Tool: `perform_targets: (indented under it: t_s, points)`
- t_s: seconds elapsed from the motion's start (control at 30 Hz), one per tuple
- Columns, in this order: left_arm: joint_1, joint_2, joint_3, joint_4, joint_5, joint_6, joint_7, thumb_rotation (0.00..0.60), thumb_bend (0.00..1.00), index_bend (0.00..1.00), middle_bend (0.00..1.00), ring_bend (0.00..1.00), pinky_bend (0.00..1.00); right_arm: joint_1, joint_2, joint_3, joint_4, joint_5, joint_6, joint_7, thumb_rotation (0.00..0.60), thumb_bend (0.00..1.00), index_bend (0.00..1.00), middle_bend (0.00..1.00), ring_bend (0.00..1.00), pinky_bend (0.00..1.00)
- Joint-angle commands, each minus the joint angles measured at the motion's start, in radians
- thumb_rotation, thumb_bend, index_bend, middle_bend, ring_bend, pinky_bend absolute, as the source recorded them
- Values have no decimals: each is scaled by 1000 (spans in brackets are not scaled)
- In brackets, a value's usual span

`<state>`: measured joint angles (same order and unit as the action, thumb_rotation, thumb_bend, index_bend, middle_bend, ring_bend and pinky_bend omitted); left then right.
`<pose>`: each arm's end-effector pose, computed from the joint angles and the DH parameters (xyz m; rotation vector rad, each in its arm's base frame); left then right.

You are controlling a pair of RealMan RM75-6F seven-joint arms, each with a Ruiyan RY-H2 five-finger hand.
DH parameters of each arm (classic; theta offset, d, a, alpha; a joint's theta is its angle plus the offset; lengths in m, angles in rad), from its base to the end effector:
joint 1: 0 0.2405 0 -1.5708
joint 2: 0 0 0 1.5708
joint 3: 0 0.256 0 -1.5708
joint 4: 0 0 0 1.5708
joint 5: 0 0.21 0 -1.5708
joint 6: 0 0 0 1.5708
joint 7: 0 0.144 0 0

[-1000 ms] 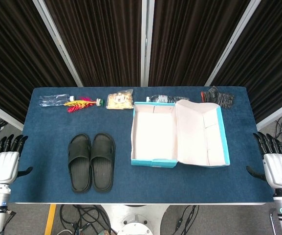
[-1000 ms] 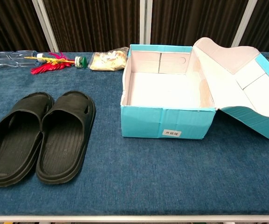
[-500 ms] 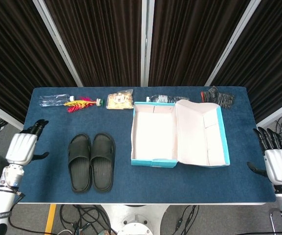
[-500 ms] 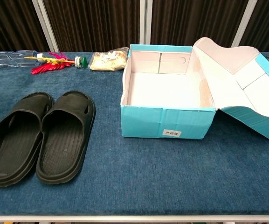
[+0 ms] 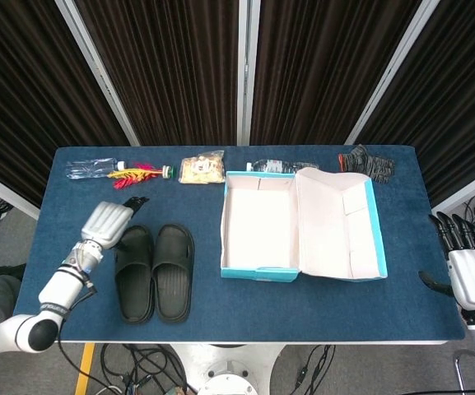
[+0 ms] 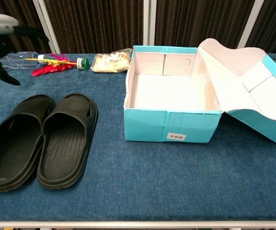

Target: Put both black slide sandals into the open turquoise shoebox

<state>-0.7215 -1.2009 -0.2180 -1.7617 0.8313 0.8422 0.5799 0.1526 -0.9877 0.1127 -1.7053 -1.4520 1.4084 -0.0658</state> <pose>-0.1709 0.3440 0.0679 -1.8562 -0.9531 -0.6459 -0.2915 -0.2132 0.1930 1.4265 -0.8103 0.8624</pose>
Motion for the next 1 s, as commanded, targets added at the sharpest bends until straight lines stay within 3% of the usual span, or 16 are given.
perform_targets:
  t_s: [0.03,0.23,0.43,0.6,1.0]
  points:
    - [-195,-61,45,-32,-303,-43,191,600,0,74,154,768,763,-2,1,-1,4,4,-1,7,600,69,0,60,0,101]
    - [-331,-89,90,-76,-523,16,276,600,0,73,129,772,764,-4,5,-5,16,4,-3,27,600,70,0,61,0,101]
    - [-406,-108,118,-116,-643,76,304,600,0,70,123,782,764,-5,3,-8,29,5,-6,46,600,70,0,61,0,101]
    - [-458,-172,142,-81,-738,157,341,600,0,28,121,784,772,-3,-3,-13,42,-1,-14,64,600,70,0,61,0,101]
    - [-560,-306,124,7,-917,270,472,600,0,30,120,788,785,-2,-8,-20,59,-6,-20,83,600,71,0,61,0,101]
